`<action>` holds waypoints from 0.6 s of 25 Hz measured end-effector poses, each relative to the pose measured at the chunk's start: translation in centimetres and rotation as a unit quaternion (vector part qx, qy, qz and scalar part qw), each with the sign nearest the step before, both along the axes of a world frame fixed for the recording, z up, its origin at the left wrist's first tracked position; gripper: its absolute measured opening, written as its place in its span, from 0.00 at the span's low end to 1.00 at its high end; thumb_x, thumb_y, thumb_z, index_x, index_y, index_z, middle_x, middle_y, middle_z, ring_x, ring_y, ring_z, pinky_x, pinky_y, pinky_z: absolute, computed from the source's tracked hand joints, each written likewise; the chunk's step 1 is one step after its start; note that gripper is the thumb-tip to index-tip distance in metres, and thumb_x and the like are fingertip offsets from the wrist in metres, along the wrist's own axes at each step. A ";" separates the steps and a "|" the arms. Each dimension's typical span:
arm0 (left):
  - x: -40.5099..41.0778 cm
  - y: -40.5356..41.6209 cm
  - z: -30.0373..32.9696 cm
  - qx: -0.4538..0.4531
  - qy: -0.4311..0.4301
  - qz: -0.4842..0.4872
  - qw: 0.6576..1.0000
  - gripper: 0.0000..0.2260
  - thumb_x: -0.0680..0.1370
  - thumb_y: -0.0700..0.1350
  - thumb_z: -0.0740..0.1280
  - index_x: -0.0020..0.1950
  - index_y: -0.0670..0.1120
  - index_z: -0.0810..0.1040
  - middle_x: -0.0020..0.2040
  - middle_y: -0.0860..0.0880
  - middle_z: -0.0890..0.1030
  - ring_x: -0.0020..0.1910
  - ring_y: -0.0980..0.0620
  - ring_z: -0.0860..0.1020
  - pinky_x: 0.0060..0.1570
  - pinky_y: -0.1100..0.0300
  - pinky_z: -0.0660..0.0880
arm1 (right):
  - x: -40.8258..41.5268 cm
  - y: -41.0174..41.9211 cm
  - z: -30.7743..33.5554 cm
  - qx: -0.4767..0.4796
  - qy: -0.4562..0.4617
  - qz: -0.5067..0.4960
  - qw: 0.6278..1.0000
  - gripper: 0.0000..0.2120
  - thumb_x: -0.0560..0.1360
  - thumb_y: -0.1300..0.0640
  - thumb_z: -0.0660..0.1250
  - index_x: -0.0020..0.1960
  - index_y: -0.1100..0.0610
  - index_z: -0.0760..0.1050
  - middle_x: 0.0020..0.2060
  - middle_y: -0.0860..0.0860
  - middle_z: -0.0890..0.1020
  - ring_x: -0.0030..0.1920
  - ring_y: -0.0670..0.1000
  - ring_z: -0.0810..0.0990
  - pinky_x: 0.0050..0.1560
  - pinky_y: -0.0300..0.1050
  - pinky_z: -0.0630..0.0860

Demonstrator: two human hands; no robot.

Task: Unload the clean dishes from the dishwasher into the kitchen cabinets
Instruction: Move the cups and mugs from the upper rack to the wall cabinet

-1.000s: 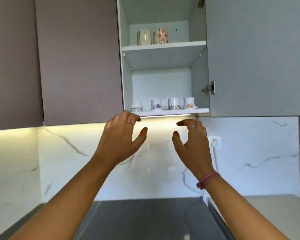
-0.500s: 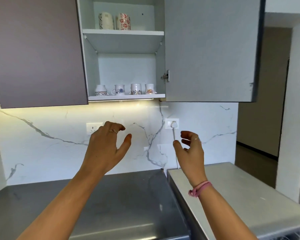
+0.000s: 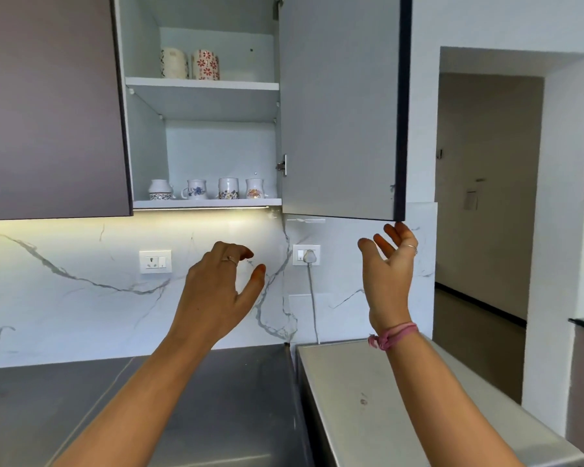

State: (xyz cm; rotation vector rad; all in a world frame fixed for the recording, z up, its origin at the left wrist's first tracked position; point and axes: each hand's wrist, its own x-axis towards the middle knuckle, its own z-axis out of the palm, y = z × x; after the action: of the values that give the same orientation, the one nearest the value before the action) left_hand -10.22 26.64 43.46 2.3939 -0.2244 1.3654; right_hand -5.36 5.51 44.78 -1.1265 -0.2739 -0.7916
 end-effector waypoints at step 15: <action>-1.9 -4.6 2.0 0.113 -0.159 0.030 0.980 0.31 0.76 0.54 0.65 0.75 0.45 0.60 0.76 0.46 0.59 0.73 0.49 0.61 0.66 0.56 0.64 | -1.3 3.8 0.2 -0.207 -0.108 0.136 0.963 0.20 0.79 0.68 0.56 0.65 0.52 0.73 0.62 0.45 0.77 0.62 0.43 0.73 0.57 0.20 0.66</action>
State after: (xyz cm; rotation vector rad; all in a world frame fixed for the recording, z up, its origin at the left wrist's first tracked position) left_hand -12.15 22.07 45.47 2.3615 -0.4153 1.8371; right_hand -6.65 9.30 45.00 -1.3560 -0.7906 -0.6243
